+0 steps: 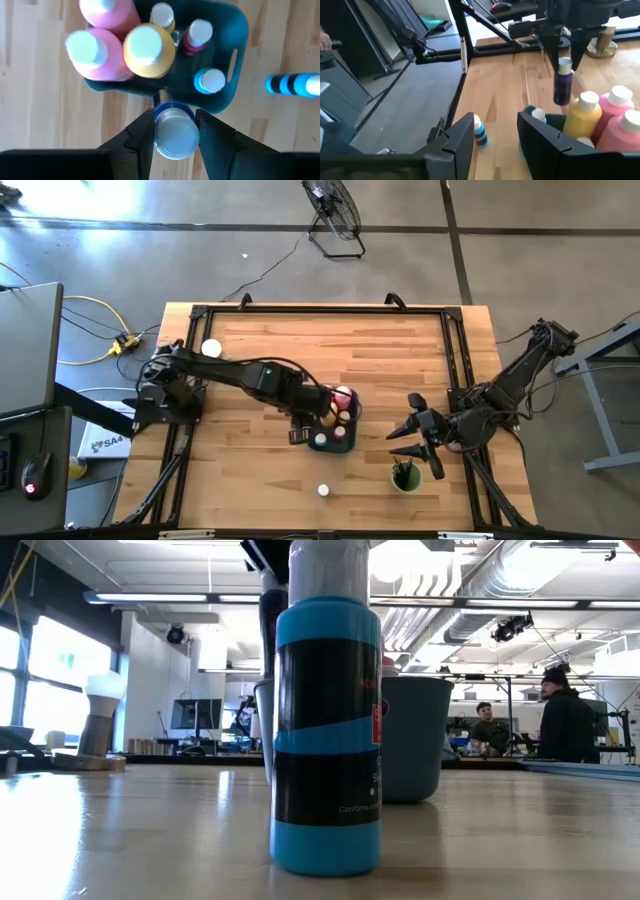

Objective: Pick & Place Paint Supplies
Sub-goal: Put the small dark blue and black paint bottle into the blue bin, then put the small blue and black paint bottle into the blue bin

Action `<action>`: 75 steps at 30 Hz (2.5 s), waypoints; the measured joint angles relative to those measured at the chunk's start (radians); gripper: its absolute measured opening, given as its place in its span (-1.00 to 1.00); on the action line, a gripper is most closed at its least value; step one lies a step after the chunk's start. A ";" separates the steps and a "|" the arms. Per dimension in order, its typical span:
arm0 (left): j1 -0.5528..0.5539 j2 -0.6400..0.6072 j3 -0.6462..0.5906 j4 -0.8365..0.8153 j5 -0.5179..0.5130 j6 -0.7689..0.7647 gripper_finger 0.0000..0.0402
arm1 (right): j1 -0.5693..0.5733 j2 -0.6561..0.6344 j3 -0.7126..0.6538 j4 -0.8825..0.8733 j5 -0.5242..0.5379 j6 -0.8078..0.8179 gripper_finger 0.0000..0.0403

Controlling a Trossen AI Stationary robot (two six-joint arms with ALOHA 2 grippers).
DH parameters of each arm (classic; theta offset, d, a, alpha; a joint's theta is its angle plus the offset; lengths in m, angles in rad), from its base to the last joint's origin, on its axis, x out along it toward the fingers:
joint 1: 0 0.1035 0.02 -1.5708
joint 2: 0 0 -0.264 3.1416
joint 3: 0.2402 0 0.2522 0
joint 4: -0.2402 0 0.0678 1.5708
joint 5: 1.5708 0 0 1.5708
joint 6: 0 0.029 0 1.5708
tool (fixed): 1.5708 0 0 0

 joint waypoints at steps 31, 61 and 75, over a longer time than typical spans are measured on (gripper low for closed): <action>-0.004 0.184 -0.002 0.106 0.082 -0.023 -0.38 | 0.000 0.000 0.000 -0.069 0.000 0.043 -0.29; -0.003 0.211 -0.001 0.153 0.066 -0.023 -0.28 | 0.000 0.000 0.000 -0.072 0.001 0.043 -0.29; -0.003 0.211 -0.001 0.149 0.099 -0.022 0.20 | 0.000 0.000 0.000 -0.072 0.001 0.042 -0.29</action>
